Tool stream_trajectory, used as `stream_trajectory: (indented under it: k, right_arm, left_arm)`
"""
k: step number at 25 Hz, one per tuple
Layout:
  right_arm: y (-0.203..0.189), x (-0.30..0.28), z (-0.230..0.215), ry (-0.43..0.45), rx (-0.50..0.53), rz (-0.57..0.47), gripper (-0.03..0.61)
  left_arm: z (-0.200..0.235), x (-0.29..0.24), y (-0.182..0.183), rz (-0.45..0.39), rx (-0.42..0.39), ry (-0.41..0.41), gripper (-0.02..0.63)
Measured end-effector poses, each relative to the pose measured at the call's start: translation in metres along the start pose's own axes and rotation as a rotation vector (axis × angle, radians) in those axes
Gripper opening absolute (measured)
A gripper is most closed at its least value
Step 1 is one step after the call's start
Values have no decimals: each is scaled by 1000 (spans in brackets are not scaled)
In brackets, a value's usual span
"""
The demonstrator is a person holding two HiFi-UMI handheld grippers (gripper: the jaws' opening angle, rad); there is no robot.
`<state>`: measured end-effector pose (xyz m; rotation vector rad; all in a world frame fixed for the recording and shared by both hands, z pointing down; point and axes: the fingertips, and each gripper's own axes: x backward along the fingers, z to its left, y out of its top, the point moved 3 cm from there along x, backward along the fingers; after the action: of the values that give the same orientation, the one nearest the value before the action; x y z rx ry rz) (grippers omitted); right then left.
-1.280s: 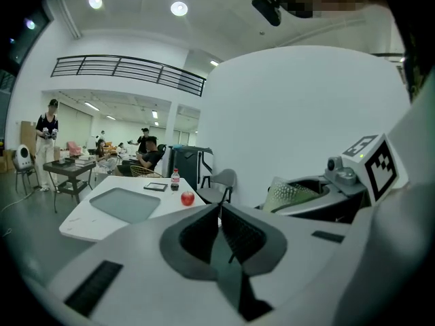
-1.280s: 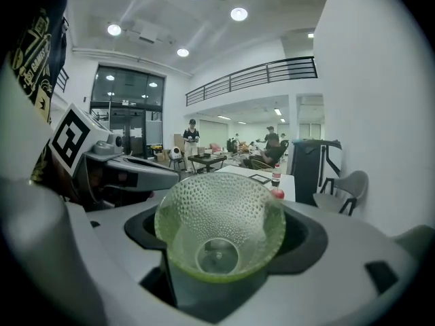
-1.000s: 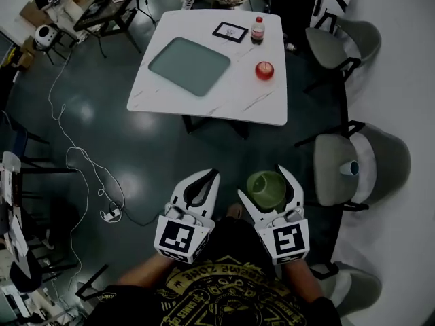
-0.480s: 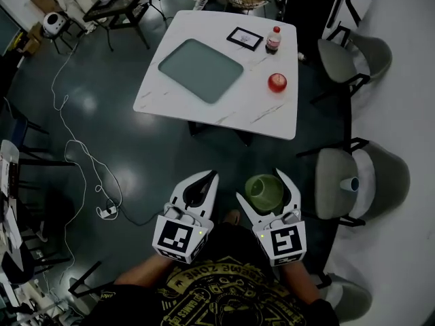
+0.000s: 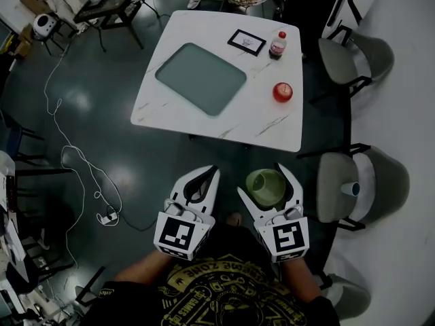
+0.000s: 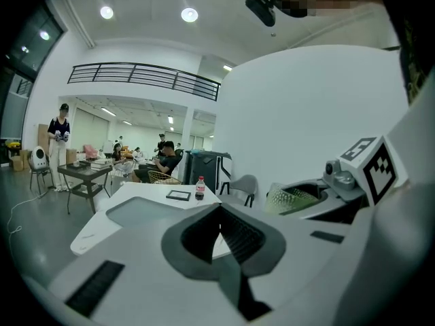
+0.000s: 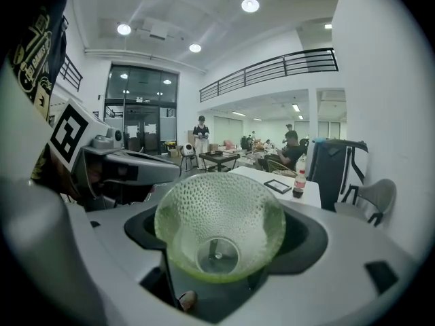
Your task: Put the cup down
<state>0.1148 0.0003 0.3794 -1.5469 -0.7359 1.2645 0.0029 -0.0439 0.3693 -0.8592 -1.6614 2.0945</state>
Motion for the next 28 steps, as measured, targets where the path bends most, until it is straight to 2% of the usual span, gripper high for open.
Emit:
stream_trajectory:
  k: [4,7,19,28]
  right_arm:
    - [4,-25,-3,-9,-4,12,400]
    - [13,-42,-7,-50,5,36,400]
    - [44,-99,2,-84,27,16,400]
    - [60,-137,12,-58,50,28,400]
  left_arm:
    - [23,-11,-4,18,6,-5,11]
    - [43,-15,-4,20,16,-4,11]
    - [109,-26,12,-7,27,-22,11]
    - [147,-24,20,-15,41,20,11]
